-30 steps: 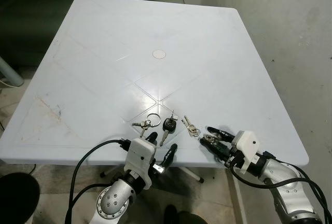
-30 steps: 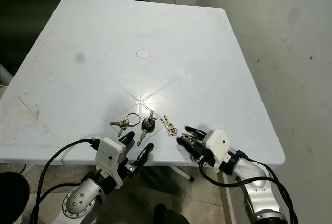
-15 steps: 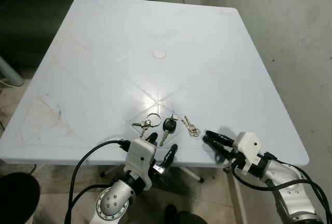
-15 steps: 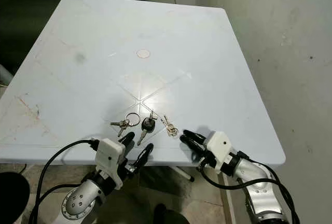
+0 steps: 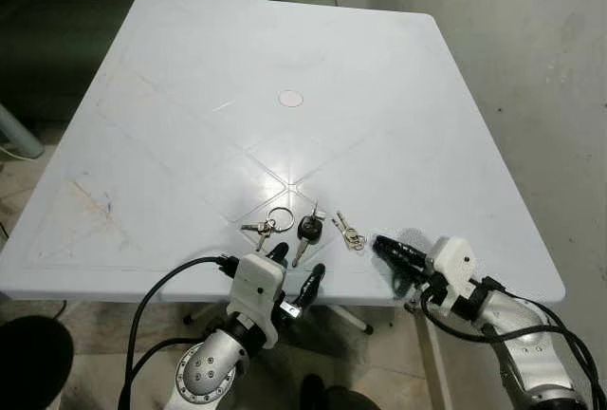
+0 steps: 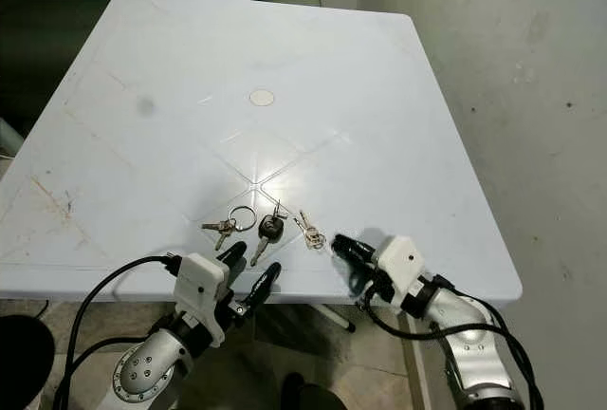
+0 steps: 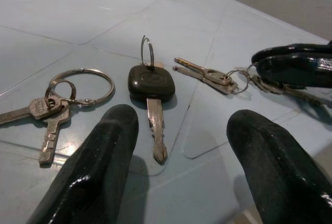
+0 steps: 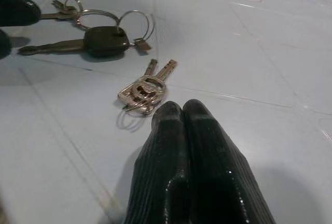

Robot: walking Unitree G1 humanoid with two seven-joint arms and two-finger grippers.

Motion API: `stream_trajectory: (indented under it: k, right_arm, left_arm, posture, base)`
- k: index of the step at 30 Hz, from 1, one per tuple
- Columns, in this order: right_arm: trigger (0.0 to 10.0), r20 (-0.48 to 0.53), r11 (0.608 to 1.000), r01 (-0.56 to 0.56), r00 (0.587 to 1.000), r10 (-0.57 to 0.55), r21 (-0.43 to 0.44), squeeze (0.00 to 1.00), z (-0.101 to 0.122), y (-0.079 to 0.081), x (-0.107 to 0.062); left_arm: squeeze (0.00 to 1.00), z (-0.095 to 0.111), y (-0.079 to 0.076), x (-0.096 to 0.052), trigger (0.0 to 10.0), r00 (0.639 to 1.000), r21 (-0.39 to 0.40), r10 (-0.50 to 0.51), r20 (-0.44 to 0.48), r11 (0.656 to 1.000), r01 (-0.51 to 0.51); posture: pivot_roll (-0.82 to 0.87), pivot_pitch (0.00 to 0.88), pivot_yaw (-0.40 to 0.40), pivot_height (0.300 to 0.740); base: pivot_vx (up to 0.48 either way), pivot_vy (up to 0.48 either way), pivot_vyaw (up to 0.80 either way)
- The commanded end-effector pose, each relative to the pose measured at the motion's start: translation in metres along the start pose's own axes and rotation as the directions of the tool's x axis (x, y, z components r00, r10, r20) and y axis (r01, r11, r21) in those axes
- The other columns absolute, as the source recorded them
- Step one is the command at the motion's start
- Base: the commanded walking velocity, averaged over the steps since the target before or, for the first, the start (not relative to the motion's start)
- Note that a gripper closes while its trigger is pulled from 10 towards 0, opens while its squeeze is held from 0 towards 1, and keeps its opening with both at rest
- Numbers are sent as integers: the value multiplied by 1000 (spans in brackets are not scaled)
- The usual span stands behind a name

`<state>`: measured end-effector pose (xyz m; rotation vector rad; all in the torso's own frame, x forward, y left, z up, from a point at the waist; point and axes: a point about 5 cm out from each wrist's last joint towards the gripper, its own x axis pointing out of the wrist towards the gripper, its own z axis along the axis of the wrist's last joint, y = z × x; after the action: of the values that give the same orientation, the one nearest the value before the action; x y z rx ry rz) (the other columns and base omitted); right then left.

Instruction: Hang keys on a hook

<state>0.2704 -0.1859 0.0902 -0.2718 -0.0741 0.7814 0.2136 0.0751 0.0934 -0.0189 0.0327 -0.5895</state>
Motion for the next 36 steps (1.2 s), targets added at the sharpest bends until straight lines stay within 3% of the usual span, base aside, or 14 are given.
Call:
stream_trajectory:
  k: [1, 6, 18, 20, 22, 23, 25, 26, 28, 29, 35, 36]
  right_arm:
    - [0, -10, 999, 46, 999, -46, 26, 0, -3, -5, -4]
    - [0, -5, 998, 57, 998, -57, 27, 0, -2, -6, -3]
    - [0, 138, 972, 155, 974, -181, 179, 0, 23, -26, 12]
    - [1059, 163, 967, 158, 968, -192, 197, 0, 28, -28, 16]
    - [1216, 171, 966, 158, 966, -194, 202, 0, 30, -28, 17]
    - [2235, 177, 965, 161, 964, -199, 207, 0, 31, -28, 18]
    - [6471, 191, 959, 169, 958, -214, 227, 0, 35, -29, 22]
    - [10000, 202, 953, 177, 952, -229, 246, 0, 39, -29, 25]
    - [10000, 202, 941, 193, 946, -254, 277, 0, 42, -30, 29]
    - [10000, 228, 931, 216, 930, -288, 295, 0, 49, -31, 34]
    - [10000, 252, 916, 264, 905, -344, 301, 0, 58, -32, 41]
    - [10000, 261, 904, 292, 889, -377, 311, 0, 63, -32, 45]
  left_arm:
    - [0, 1, -4, -1, 10000, 1000, -7, -15, 0, 1000, 15]
    - [0, 1, -4, -1, 10000, 1000, -7, -14, 0, 1000, 14]
    - [0, 11, 3, 5, 10000, 999, -3, 13, 50, 1000, -13]
    - [0, 16, 10, 6, 10000, 997, -4, 39, 73, 999, -39]
    - [0, 17, 12, 6, 10000, 996, -2, 45, 79, 999, -45]
    - [0, 19, 15, 7, 10000, 995, -1, 57, 87, 998, -58]
    - [0, 25, 23, 7, 10000, 990, -8, 92, 111, 996, -92]
    - [0, 31, 30, 7, 10000, 980, -4, 138, 141, 990, -139]
    - [0, 37, 39, 7, 10000, 964, -9, 201, 172, 979, -203]
    - [0, 44, 51, 7, 10000, 938, -38, 276, 210, 961, -274]
    - [0, 53, 66, 5, 10000, 898, -68, 364, 247, 931, -358]
    - [0, 62, 75, 4, 10000, 874, -61, 395, 282, 917, -395]
  posture:
    - [-100, 203, -75, 740]
    - [-100, 203, -75, 740]
    - [-90, 178, -87, 740]
    - [-87, 170, -90, 740]
    - [-87, 170, -90, 740]
    - [-84, 162, -91, 740]
    - [-84, 162, -91, 740]
    - [-79, 153, -92, 740]
    - [-79, 150, -92, 740]
    - [-76, 144, -92, 740]
    - [-75, 137, -90, 740]
    - [-74, 136, -89, 740]
  base:
    - [0, 0, 0]
    - [0, 0, 0]
    - [0, 0, 0]
    - [0, 0, 0]
    - [0, 0, 0]
    - [0, 0, 0]
    - [0, 0, 0]
    - [0, 0, 0]
    - [0, 0, 0]
    - [0, 0, 0]
    - [0, 0, 0]
    - [0, 0, 0]
